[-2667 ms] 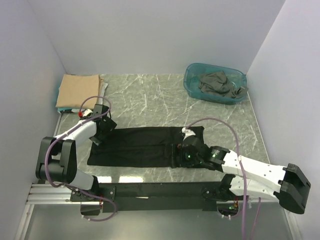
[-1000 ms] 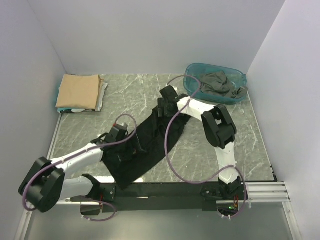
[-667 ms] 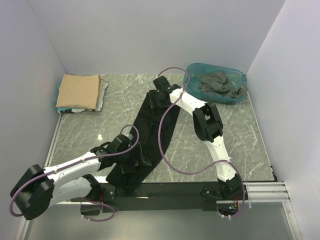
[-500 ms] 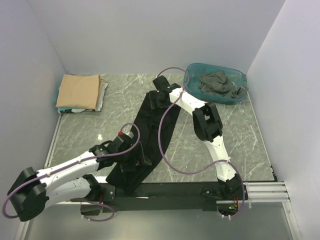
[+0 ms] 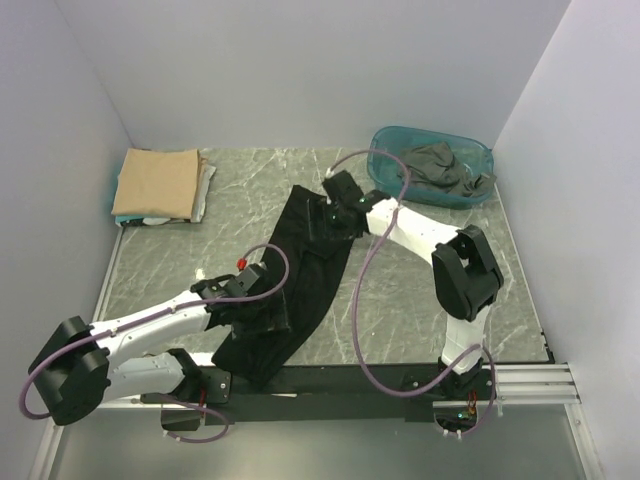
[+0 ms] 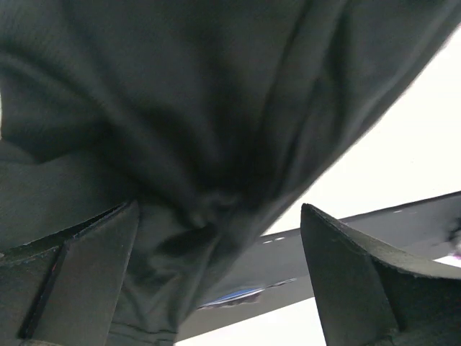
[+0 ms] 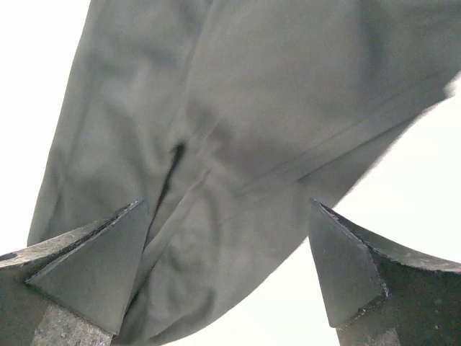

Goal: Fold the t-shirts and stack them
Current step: Fold the tshirt

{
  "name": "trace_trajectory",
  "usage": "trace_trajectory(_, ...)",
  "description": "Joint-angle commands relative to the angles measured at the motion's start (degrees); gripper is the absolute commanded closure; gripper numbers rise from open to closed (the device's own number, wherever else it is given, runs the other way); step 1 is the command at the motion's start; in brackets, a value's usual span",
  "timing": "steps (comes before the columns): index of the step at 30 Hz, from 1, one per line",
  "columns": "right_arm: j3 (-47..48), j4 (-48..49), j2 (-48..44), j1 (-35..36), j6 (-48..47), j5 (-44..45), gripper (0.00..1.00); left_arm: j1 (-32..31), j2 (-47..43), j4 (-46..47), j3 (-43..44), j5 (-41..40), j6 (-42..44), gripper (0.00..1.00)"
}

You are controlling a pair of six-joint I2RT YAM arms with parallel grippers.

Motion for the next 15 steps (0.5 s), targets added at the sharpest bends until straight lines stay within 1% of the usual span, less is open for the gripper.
trace_trajectory(1, -6.7, 5.6, -2.8, 2.9, 3.5, -3.4, 0.04, -0.4, -0.5, -0.4, -0.8, 2.6, 2.7, 0.01)
trace_trajectory(5, -9.7, 6.8, -2.1, 4.1, 4.1, -5.2, 0.03, -0.4, 1.0, 1.5, -1.3, 4.7, 4.1, 0.0)
trace_trajectory(11, -6.6, 5.2, 3.3, 3.5, 1.9, -5.4, 0.03, -0.4, 5.5, 5.0, -1.6, 6.9, 5.1, 0.01)
trace_trajectory(15, -3.7, 3.2, 6.9, 1.3, 1.5, -4.9, 0.03, -0.4, 8.4, 9.4, -1.6, 10.6, 6.0, 0.01)
